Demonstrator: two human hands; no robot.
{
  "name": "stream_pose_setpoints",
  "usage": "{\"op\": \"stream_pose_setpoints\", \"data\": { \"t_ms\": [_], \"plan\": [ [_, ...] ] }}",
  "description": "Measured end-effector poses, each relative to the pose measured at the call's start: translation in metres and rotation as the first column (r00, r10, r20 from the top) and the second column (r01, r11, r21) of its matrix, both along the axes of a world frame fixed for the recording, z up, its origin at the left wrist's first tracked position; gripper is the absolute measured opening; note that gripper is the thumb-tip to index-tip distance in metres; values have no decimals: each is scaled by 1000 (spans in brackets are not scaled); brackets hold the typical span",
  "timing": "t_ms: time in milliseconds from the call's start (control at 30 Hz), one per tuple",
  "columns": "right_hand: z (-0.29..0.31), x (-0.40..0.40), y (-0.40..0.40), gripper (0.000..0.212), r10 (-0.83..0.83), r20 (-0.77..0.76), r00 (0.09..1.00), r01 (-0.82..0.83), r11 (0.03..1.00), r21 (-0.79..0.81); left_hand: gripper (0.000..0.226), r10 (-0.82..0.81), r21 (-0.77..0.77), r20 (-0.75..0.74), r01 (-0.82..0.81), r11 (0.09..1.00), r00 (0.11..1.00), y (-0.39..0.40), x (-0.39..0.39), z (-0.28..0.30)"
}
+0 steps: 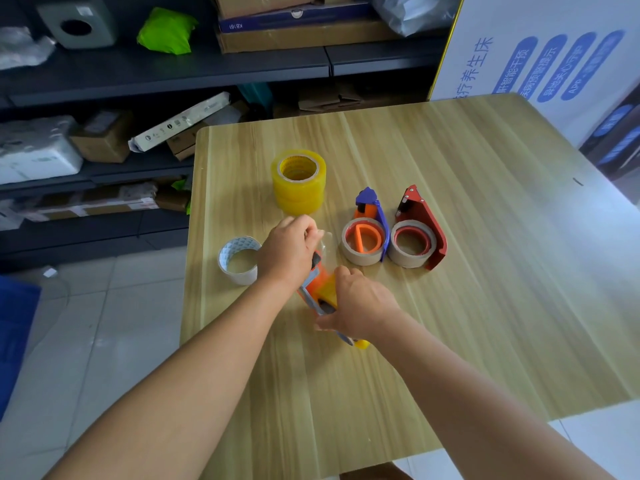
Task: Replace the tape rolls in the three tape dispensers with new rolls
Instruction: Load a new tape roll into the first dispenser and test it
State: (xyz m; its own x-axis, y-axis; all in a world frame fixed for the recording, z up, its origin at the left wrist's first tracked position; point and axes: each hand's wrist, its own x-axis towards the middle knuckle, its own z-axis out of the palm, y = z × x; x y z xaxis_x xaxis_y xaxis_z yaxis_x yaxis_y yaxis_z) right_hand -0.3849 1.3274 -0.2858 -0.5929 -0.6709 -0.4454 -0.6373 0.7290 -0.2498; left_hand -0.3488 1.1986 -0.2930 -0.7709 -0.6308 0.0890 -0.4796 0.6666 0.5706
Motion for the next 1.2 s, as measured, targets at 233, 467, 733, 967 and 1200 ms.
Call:
{"op": "stream_pose_setpoints", "data": {
  "t_ms": [233, 467, 733, 967, 1200],
  "plan": [
    [-2, -3, 8, 71, -25, -23, 999, 24, 999, -35, 21, 86, 140, -58, -78, 987, 995, -5, 12, -3],
    [2, 1, 7, 64, 33, -8, 999, -33, 999, -2, 23, -135, -100, -82, 127, 987, 987, 3, 7, 10],
    [-2, -3, 10, 61, -14, 24, 1000, 14, 1000, -7, 19, -86, -21, -176, 84, 996, 981, -3, 17, 3],
    [-7, -9, 12, 59, -89, 2, 996, 89, 994, -56, 18, 52, 84, -256, -32, 996, 965, -2, 32, 2],
    [-15, -6, 19, 64, -113, 15, 993, 114, 983, -145, 21, 134, 273, -16, -125, 954, 991, -11, 34, 2]
  ]
}}
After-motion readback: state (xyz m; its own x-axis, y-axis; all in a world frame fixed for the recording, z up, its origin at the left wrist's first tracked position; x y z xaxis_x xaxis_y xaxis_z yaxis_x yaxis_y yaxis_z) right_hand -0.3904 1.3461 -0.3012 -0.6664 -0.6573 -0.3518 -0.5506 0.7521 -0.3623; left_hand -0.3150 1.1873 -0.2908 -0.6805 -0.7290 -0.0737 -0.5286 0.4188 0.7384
